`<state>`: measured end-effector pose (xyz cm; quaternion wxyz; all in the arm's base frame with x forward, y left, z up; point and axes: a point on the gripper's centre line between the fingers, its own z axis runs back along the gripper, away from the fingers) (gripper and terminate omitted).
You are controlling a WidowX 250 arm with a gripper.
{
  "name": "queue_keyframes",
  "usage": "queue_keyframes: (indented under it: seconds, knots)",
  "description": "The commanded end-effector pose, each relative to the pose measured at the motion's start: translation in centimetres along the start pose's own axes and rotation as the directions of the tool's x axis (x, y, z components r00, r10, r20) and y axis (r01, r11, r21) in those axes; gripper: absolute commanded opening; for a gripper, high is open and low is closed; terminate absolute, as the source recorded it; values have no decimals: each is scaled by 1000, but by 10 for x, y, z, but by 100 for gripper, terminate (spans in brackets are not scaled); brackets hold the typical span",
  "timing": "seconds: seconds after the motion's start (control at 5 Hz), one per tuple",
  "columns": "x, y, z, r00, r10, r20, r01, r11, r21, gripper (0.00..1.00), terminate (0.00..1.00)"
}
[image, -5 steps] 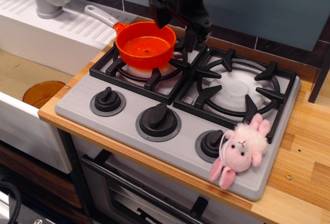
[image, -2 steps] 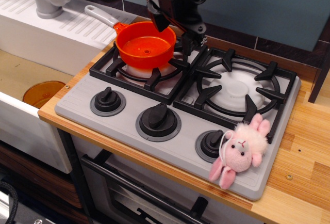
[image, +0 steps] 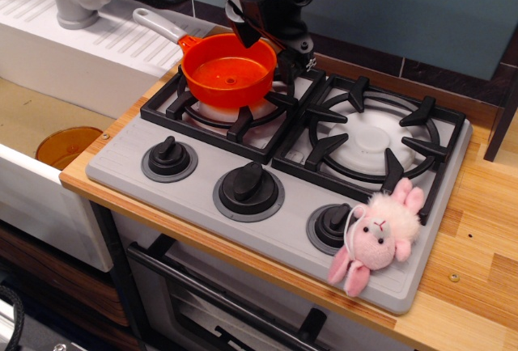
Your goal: End effector reaching pot or pan
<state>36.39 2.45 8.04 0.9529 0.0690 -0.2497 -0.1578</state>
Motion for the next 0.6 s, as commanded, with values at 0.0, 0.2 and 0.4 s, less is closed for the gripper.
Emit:
queue_keyframes:
  seconds: [0.0,0.2,0.4]
  knots:
    - [1,2,-10,999,5,43,-5,1000,6,100,0]
    - [-6,0,-17,999,15,45,-15,1000,-4,100,0]
    - [-11,-9,-21,999,20,27,-21,1000,4,100,100]
